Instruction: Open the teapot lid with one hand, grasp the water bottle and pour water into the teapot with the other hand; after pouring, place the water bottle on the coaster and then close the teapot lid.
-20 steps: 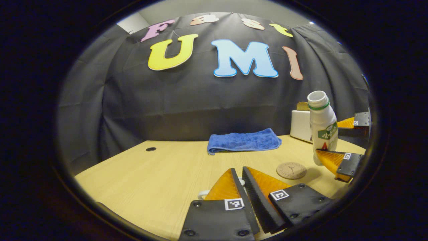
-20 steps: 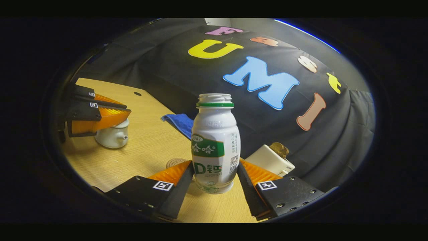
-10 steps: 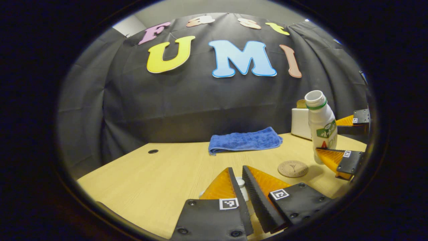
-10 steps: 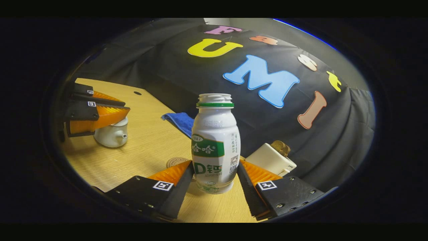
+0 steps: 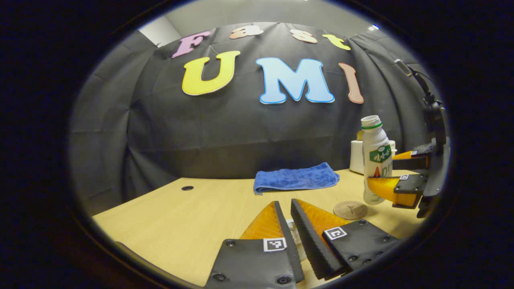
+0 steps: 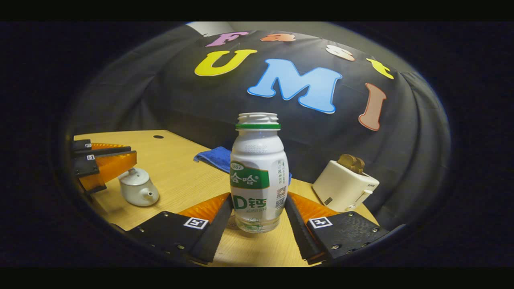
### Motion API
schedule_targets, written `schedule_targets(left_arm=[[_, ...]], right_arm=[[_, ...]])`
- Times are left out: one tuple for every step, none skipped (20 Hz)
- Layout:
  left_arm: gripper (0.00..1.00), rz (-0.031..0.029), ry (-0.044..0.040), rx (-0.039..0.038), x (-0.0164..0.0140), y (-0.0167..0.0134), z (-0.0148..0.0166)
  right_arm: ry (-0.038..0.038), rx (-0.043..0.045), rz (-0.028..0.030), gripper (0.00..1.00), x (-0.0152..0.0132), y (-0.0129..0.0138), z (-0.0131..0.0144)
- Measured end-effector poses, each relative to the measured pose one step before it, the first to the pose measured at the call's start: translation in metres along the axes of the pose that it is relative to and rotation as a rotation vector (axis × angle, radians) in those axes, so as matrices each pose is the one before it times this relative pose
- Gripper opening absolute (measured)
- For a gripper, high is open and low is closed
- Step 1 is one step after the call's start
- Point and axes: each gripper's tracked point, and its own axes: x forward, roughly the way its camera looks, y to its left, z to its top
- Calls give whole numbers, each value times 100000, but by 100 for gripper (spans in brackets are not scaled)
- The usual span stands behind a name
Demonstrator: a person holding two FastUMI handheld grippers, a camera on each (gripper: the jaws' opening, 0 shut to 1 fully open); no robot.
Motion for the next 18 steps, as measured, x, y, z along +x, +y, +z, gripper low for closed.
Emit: schedule_targets(left_arm=[[21,162,-179,-269,-173,180,31],[21,565,-192,-41,-170,326,10],[21,535,-91,6,-98,345,-58],[21,379,-88,-164,-183,291,-8],[21,136,-118,-368,-237,198,69],[0,705,-351,-328,-190,376,41],[100,331,-355,-429,-80,286,112],[52,57,-436,-782,-127,237,36],[5,-92,-380,-842,-33,184,110],[5,-185,-58,-599,-14,52,135],[5,10,133,-184,24,75,9],[18,174,176,110,-18,114,-214],[18,188,-1,58,4,111,52],[18,-196,-2,-187,-36,-28,-3],[18,-227,96,-192,0,-74,51],[16,-82,102,8,-34,24,-51],[14,-174,80,0,-1,-38,-16],[11,23,99,91,66,-45,-83]], right_arm=[[-105,1572,129,76,401,21,267],[-136,1776,366,76,421,211,275],[-11,2430,633,76,442,334,159],[219,2354,889,76,449,356,2],[689,1671,276,76,396,232,-224],[321,1550,-3,76,363,91,-125],[572,1819,-172,76,320,25,-123],[768,1886,162,76,347,100,-323],[950,1454,-245,76,268,35,-385],[1181,1163,-523,76,305,-55,-390],[855,1430,-661,76,217,-132,-336],[812,1650,-510,76,49,-102,-268],[543,1626,-662,76,162,-75,-120],[172,1413,-754,76,169,-117,-99],[202,585,-518,76,69,-30,-163],[300,69,-358,76,142,-38,-125],[299,448,-97,76,204,26,-135],[-414,638,-50,76,-50,-70,-8]])
